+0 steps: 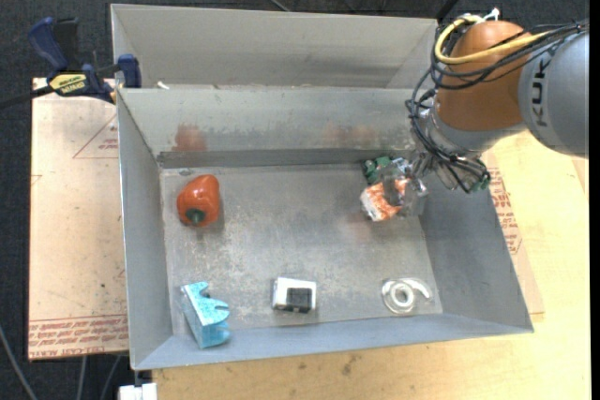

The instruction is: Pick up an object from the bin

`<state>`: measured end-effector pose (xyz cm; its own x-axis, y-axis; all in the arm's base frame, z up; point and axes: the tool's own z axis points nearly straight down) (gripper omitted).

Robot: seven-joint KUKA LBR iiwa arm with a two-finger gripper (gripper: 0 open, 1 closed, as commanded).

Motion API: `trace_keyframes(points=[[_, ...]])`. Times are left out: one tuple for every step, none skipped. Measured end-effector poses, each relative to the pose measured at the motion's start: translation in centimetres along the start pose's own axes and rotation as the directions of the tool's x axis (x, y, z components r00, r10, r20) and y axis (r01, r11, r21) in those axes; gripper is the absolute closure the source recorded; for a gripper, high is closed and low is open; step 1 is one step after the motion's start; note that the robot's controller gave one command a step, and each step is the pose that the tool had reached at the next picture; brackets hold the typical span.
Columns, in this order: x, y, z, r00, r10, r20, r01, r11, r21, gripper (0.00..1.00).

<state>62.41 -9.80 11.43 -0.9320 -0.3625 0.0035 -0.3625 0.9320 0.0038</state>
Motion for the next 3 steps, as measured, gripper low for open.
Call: trace_keyframes(points=[[-1.94,-1.41,4.39,0.969,-0.245,0.004,0.245,0.969,0.003,1.00],[-1.93,-1.43,4.39,0.970,-0.245,0.005,0.245,0.970,0.002,1.00],[-1.92,-1.44,4.40,0.970,-0.244,0.005,0.244,0.970,0.002,1.00]])
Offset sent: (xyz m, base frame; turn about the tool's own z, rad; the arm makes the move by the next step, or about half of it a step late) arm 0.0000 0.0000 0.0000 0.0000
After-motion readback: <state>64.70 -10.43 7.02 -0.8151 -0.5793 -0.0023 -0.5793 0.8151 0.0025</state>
